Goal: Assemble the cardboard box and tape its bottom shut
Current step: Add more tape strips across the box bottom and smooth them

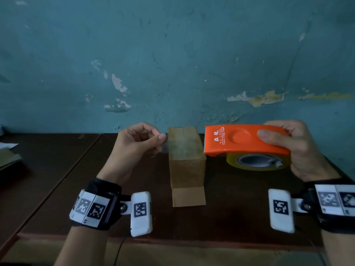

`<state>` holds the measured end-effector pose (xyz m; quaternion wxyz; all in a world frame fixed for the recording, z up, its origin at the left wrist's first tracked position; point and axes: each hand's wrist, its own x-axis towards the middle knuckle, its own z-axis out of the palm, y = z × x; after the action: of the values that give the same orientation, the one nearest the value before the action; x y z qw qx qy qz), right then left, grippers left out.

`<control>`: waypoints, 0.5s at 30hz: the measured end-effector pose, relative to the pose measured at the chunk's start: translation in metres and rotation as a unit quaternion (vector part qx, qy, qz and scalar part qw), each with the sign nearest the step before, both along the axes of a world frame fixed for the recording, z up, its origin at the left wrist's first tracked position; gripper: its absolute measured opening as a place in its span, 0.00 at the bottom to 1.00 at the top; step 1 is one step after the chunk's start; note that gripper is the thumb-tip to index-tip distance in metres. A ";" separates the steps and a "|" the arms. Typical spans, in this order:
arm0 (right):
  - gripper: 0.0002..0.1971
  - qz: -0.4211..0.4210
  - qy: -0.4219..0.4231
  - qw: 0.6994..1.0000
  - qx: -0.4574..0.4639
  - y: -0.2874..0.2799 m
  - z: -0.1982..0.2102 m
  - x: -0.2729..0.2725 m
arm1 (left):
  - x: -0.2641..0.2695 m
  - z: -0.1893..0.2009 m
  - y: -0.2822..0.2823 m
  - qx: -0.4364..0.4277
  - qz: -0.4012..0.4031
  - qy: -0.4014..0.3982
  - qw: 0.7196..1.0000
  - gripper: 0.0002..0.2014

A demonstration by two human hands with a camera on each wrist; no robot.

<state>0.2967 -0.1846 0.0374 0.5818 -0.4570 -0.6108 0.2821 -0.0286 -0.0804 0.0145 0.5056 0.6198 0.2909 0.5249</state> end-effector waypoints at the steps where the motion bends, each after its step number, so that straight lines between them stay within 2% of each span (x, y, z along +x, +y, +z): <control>1: 0.17 -0.004 0.000 1.000 0.005 0.000 0.000 0.001 | 0.000 0.002 -0.001 0.004 -0.003 0.006 1.000 0.07; 3: 0.31 -0.012 -0.007 1.000 0.016 0.000 -0.001 0.003 | -0.002 0.005 -0.001 0.008 -0.013 0.010 1.000 0.06; 5: 0.39 -0.017 -0.003 1.000 0.023 -0.002 0.000 0.002 | -0.002 0.008 -0.003 0.010 -0.020 0.022 1.000 0.06; 8: 0.39 -0.017 0.001 0.999 0.028 -0.003 0.002 0.002 | -0.002 0.013 -0.007 0.026 -0.034 0.029 0.999 0.07; 11: 0.38 -0.007 -0.003 0.999 0.033 -0.003 0.003 0.000 | 0.002 0.016 -0.011 0.009 -0.036 0.004 0.999 0.10; 15: 0.28 -0.003 -0.013 0.999 0.033 -0.003 0.006 -0.003 | 0.012 0.018 -0.015 -0.031 0.006 -0.048 0.998 0.12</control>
<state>0.2938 -0.1876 0.0431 0.5897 -0.4432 -0.6255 0.2541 -0.0163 -0.0955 0.0327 0.5349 0.5760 0.2864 0.5478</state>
